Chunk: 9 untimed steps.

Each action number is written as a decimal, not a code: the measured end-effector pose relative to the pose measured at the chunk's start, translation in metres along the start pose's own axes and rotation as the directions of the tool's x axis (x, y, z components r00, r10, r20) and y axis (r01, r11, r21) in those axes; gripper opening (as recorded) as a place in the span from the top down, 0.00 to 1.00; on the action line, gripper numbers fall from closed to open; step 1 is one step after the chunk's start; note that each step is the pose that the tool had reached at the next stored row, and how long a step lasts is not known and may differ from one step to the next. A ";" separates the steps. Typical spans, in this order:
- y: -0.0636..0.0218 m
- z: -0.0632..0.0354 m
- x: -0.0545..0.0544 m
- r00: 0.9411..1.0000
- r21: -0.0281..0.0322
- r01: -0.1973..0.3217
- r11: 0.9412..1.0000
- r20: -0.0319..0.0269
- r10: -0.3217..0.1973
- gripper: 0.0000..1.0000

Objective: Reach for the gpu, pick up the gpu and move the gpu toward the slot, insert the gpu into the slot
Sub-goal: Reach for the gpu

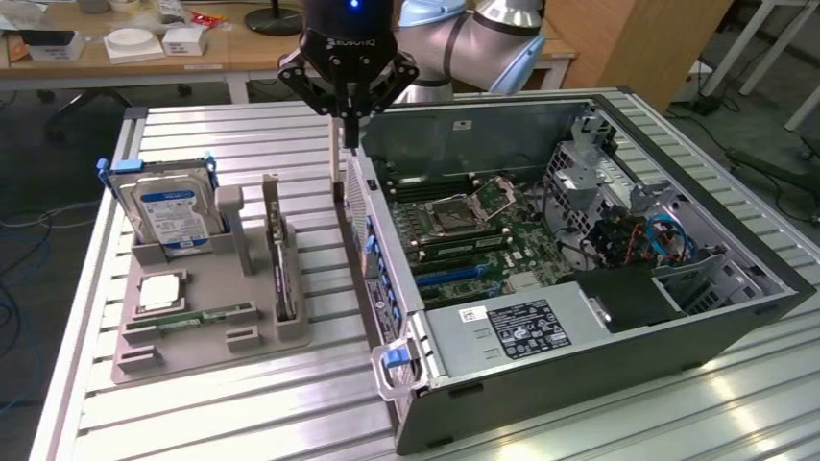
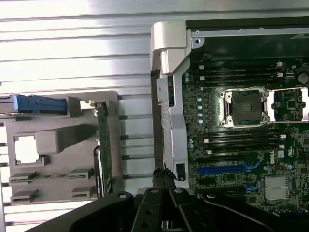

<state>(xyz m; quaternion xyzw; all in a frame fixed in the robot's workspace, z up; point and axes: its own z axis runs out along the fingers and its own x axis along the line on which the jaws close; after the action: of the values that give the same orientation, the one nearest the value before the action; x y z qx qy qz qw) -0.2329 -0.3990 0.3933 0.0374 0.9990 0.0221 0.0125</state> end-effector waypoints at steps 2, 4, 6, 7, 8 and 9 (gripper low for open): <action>-0.0003 -0.0001 0.004 1.000 0.000 0.000 1.000 0.000 0.000 0.90; -0.0006 -0.0002 0.008 1.000 0.000 0.000 1.000 0.000 0.000 0.90; -0.0010 -0.0003 0.012 1.000 0.000 0.000 1.000 0.000 0.000 0.90; -0.0011 -0.0003 0.014 1.000 0.000 0.000 1.000 0.000 0.000 0.90; -0.0013 -0.0004 0.016 1.000 0.000 0.000 1.000 0.000 0.000 0.90; -0.0015 -0.0005 0.019 1.000 0.000 0.000 1.000 0.000 0.000 0.90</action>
<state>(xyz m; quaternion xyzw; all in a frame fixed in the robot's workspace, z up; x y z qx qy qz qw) -0.2520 -0.3991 0.3933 0.0373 0.9990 0.0221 0.0125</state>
